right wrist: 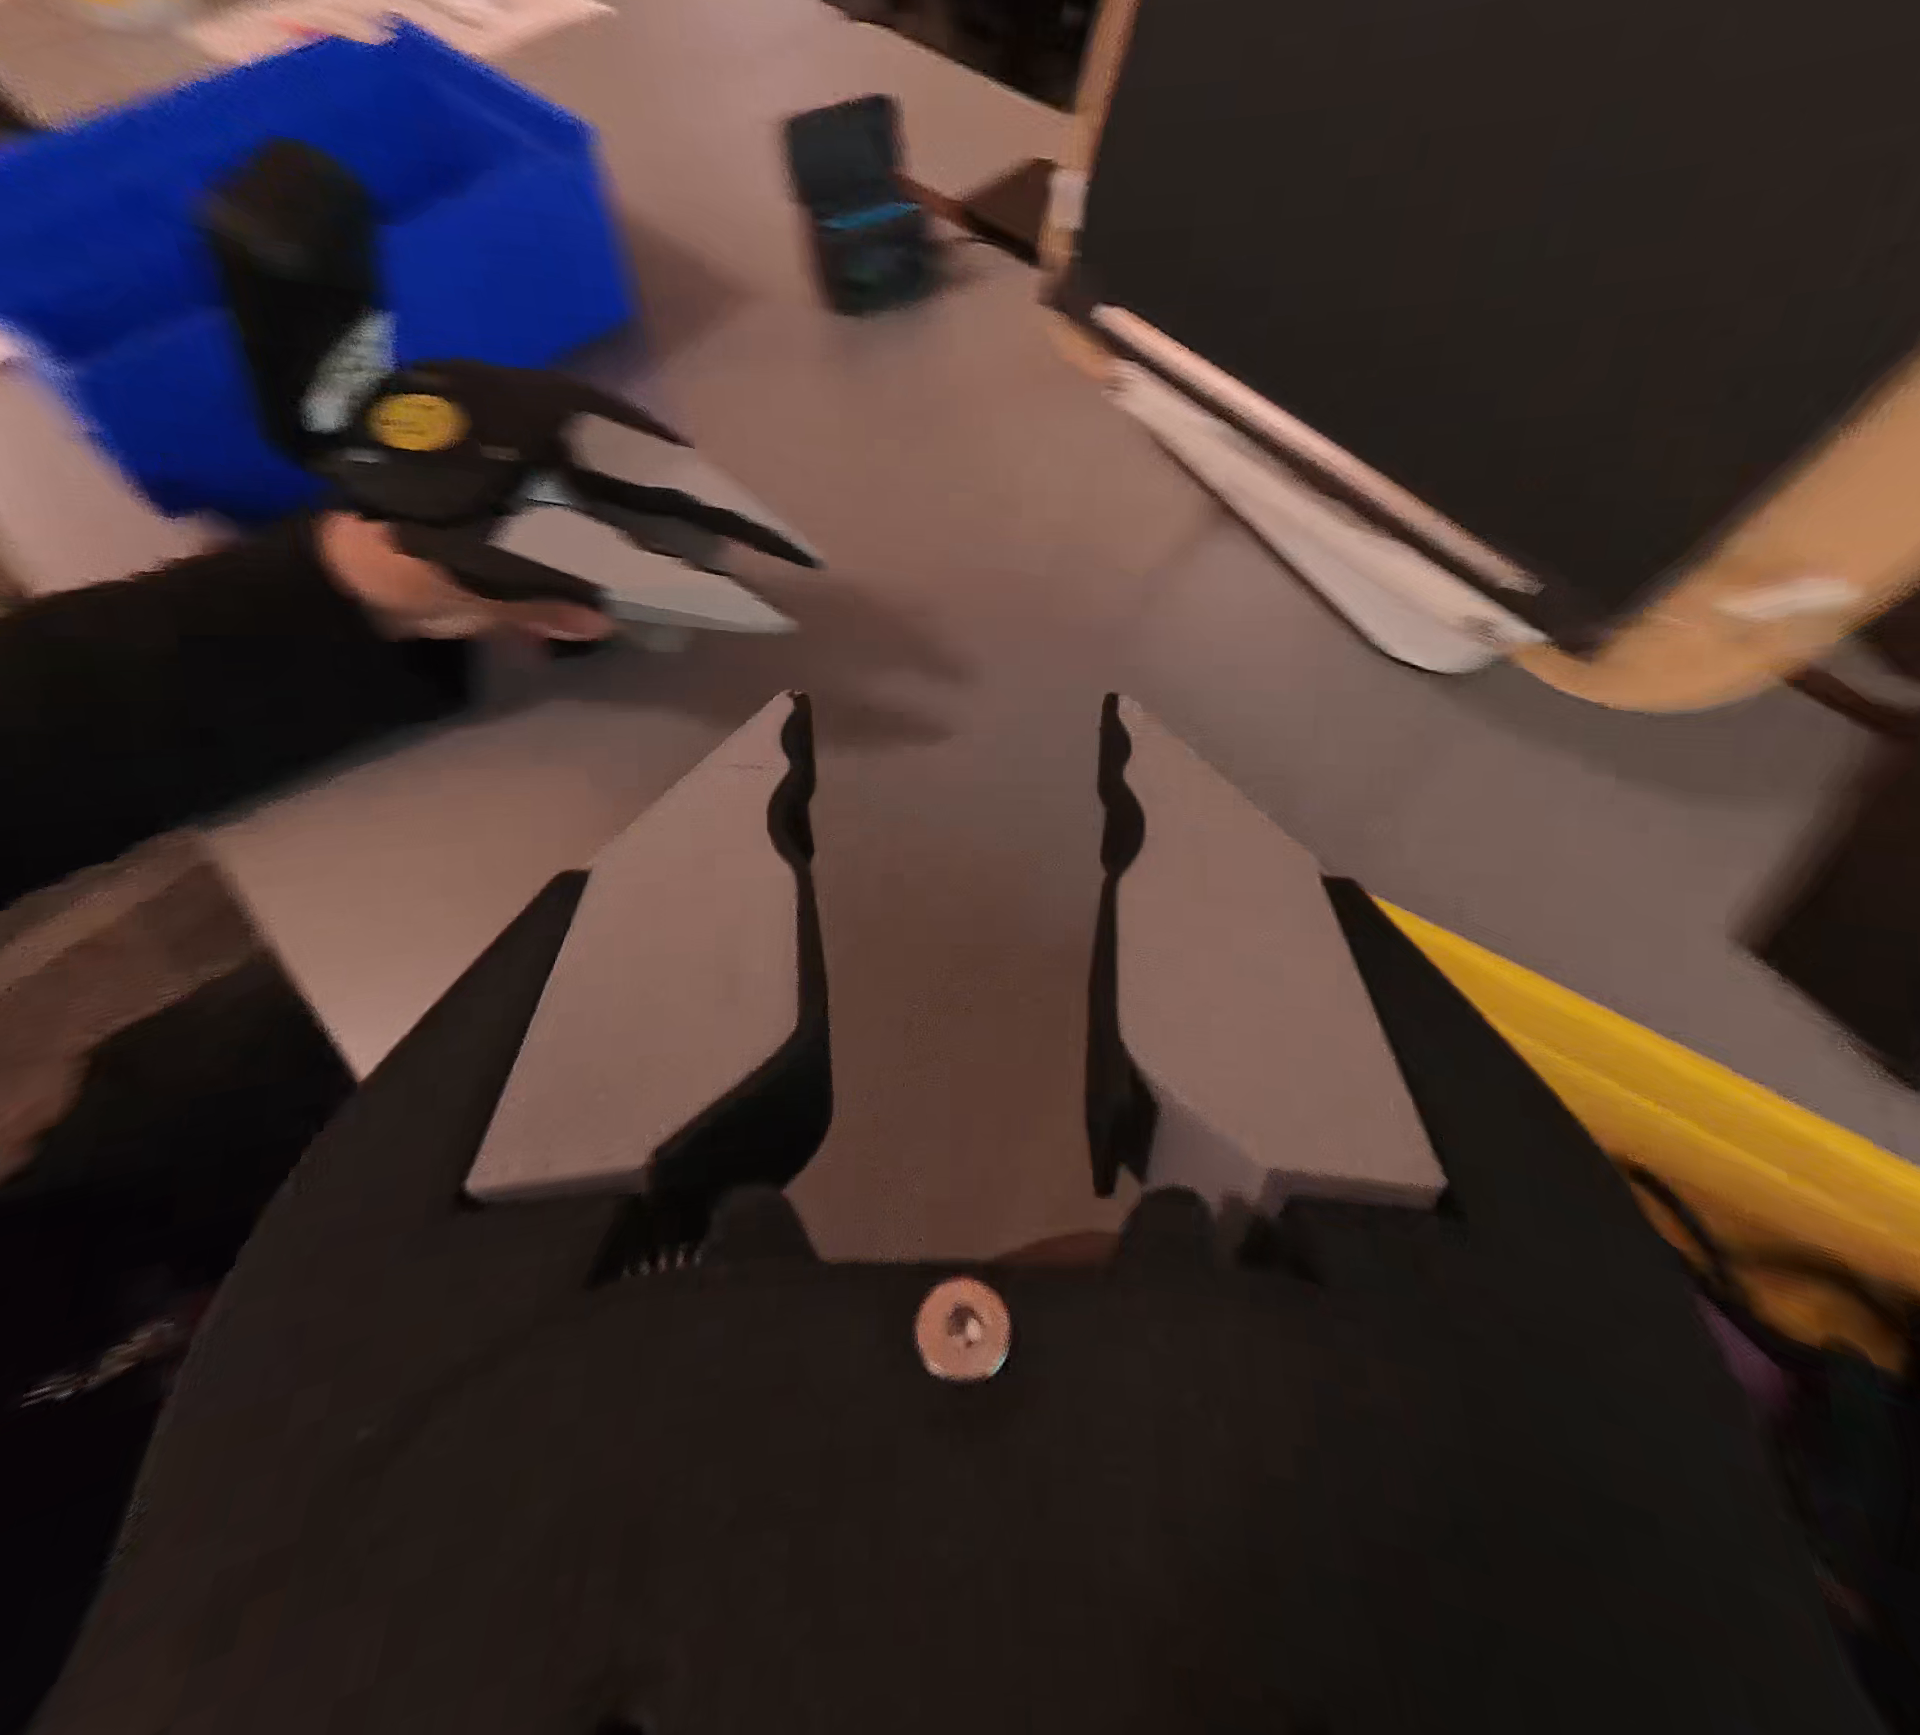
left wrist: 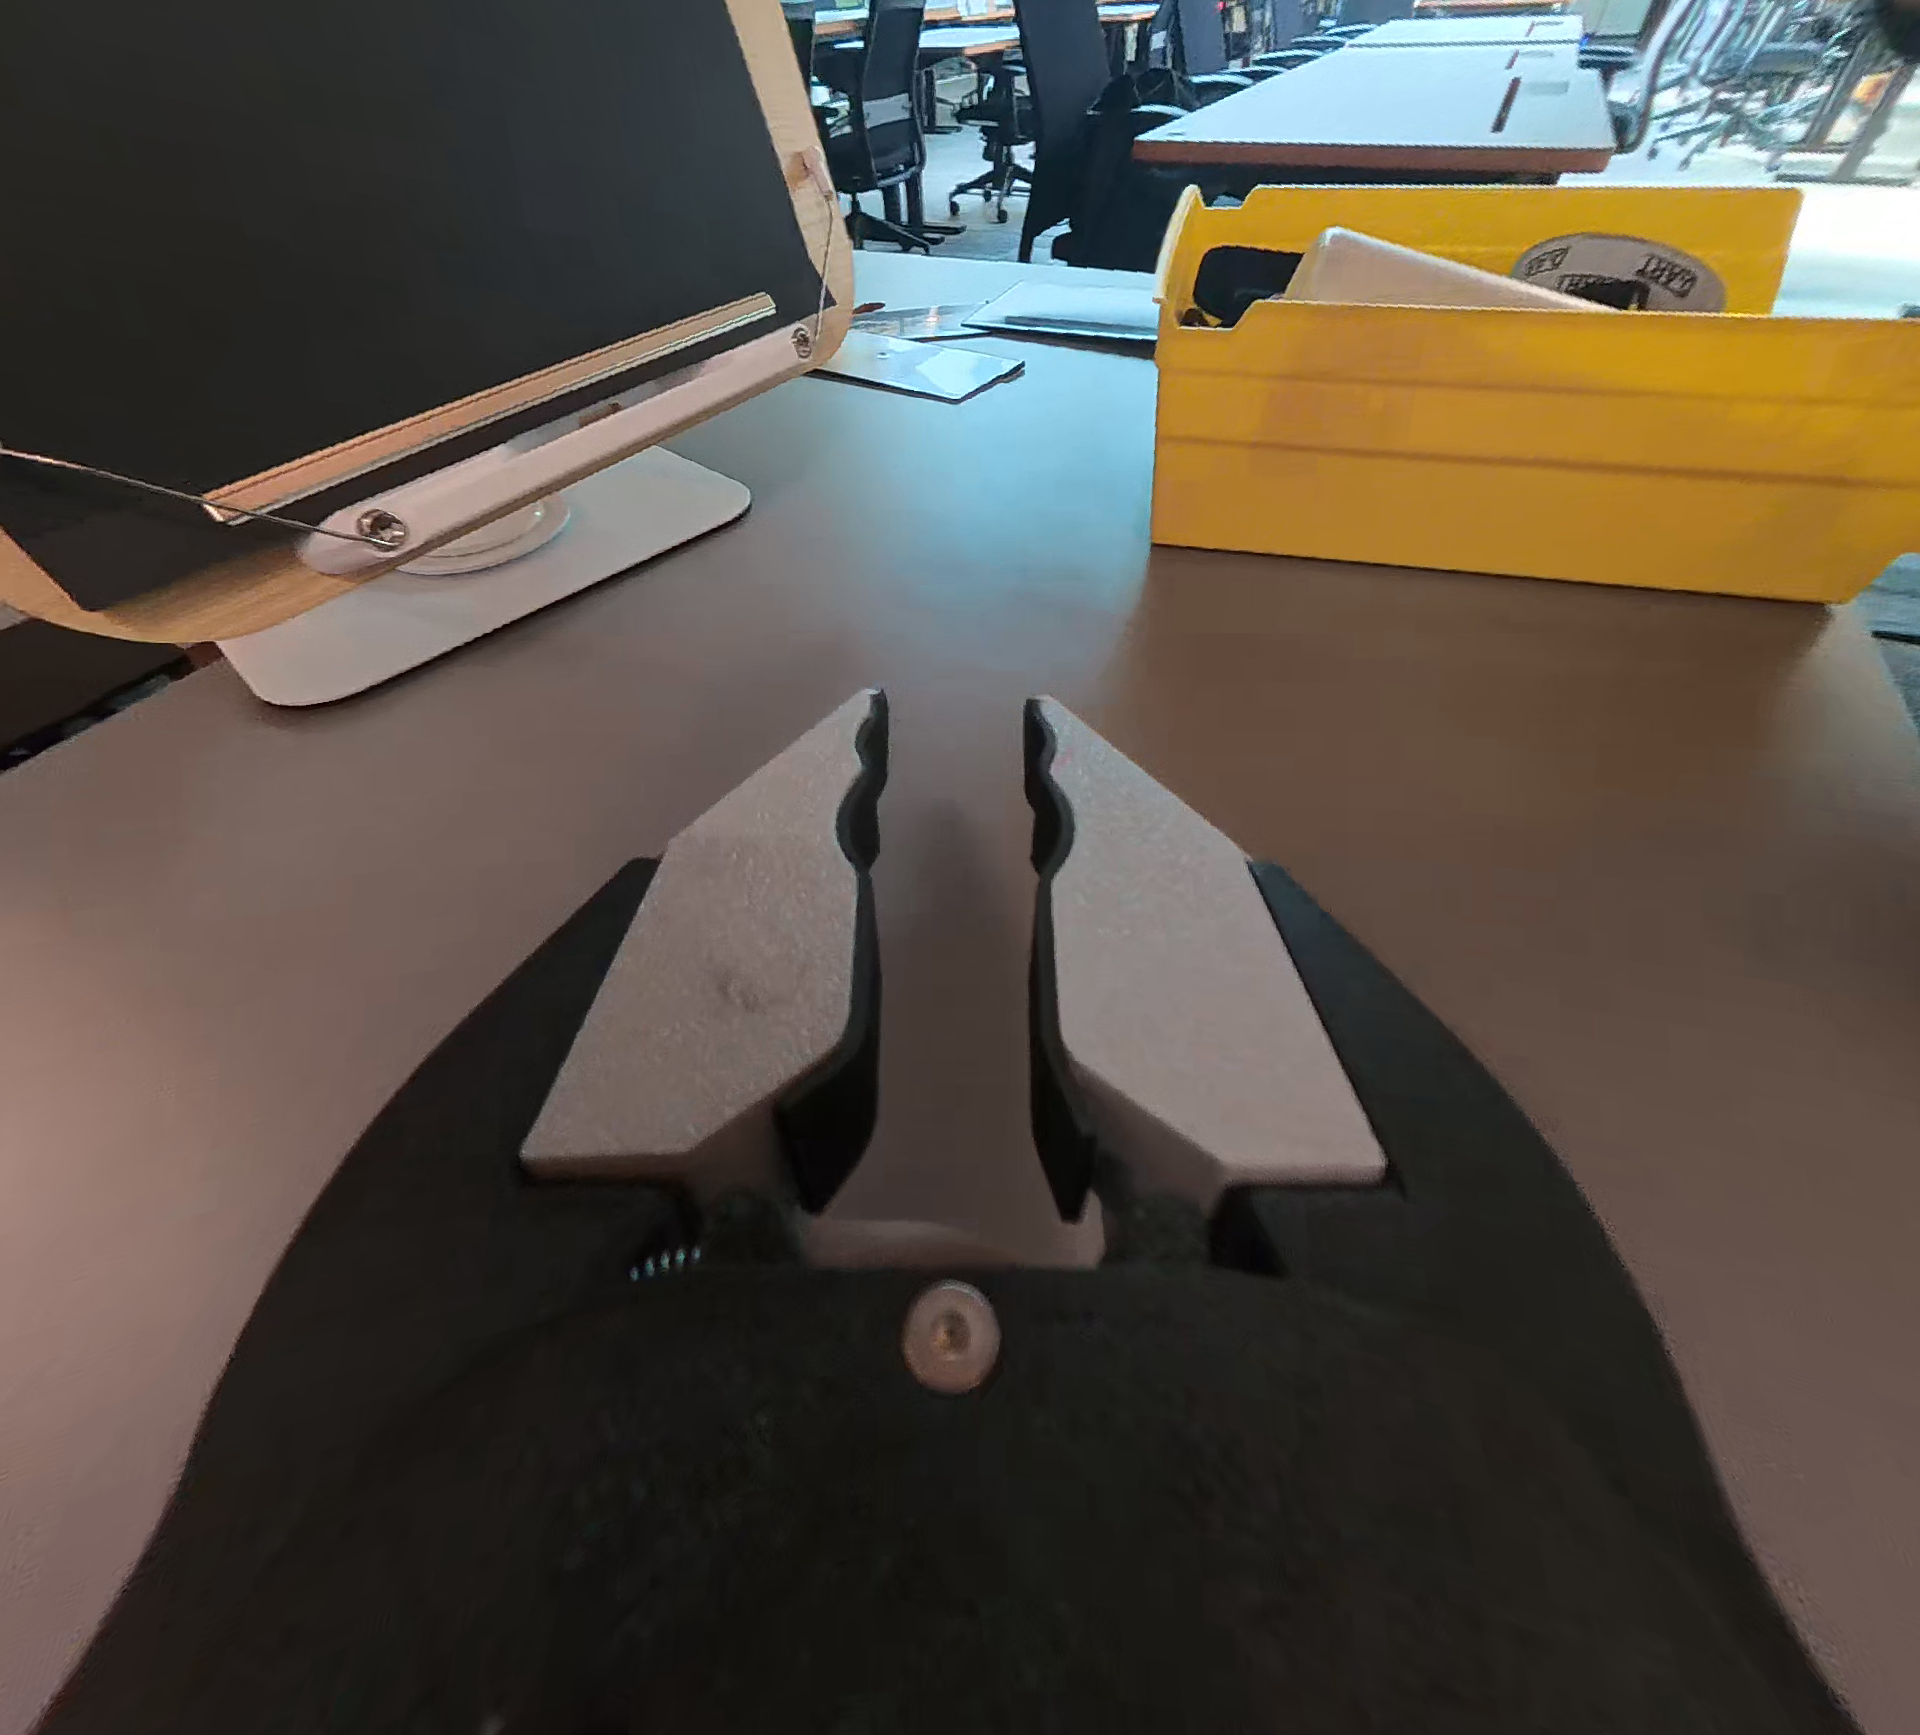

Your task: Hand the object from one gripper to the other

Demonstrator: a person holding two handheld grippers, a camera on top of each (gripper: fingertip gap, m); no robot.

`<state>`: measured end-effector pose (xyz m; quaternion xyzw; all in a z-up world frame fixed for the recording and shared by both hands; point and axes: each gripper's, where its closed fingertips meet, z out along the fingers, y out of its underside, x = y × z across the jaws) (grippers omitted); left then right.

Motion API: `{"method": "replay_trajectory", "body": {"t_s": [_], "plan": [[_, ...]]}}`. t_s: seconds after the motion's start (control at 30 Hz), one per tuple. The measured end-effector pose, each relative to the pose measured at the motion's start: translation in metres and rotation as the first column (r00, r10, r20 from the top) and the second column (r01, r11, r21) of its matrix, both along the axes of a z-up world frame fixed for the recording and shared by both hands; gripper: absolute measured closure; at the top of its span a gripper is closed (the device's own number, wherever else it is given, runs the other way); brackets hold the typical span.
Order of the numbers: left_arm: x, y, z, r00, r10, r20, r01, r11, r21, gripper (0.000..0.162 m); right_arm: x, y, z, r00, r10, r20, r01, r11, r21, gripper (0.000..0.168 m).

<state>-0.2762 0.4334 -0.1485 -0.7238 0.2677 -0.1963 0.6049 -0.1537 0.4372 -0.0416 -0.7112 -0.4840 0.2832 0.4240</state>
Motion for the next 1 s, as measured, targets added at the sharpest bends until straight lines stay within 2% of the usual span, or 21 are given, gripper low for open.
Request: {"method": "replay_trajectory", "body": {"t_s": [0.07,0.13,0.27,0.33,0.43,0.6,0.83,0.9,0.93,1.0], "plan": [[-0.004,0.001,0.003,1.0,0.022,-0.008,-0.022,1.0,0.02,0.139,-0.041,-0.022,-0.02,0.995,0.094,-0.045,-0.096,0.994,-0.045,0.117],[-0.008,0.003,0.009,0.999,0.048,-0.001,-0.048,0.998,0.047,0.139,-0.074,-0.026,-0.045,0.989,0.121,-0.089,-0.128,0.989,-0.076,0.117],[-0.015,0.004,0.019,0.995,0.102,0.016,-0.103,0.992,0.077,0.139,-0.114,0.006,-0.093,0.985,0.041,-0.168,-0.058,0.994,-0.096,0.119],[-0.017,0.004,0.025,0.992,0.122,0.035,-0.125,0.988,0.094,0.142,-0.124,0.025,-0.107,0.976,0.001,-0.217,-0.02,0.996,-0.084,0.119],[-0.022,0.008,0.021,0.988,0.151,0.04,-0.153,0.987,0.056,0.14,-0.131,0.041,-0.116,0.966,-0.027,-0.258,0.024,1.0,-0.016,0.12],[-0.02,0.008,0.022,0.989,0.146,0.035,-0.147,0.988,0.051,0.138,-0.137,0.041,-0.125,0.981,0.01,-0.196,0.01,0.995,0.101,0.12],[-0.022,0.004,0.019,0.979,0.188,-0.081,-0.179,0.978,0.109,0.131,-0.139,0.038,-0.129,0.982,0.028,-0.185,-0.009,0.995,0.103,0.117],[-0.032,-0.008,0.029,0.956,0.281,-0.081,-0.272,0.957,0.1,0.125,-0.137,0.037,-0.126,0.978,0.031,-0.206,-0.011,0.995,0.098,0.116],[-0.039,-0.017,0.04,0.94,0.333,-0.081,-0.325,0.941,0.092,0.128,-0.137,0.037,-0.126,0.977,0.033,-0.21,-0.013,0.995,0.094,0.116],[-0.053,-0.045,0.074,0.926,0.371,-0.068,-0.363,0.925,0.112,0.129,-0.138,0.035,-0.128,0.979,0.045,-0.2,-0.028,0.996,0.086,0.114]]}}
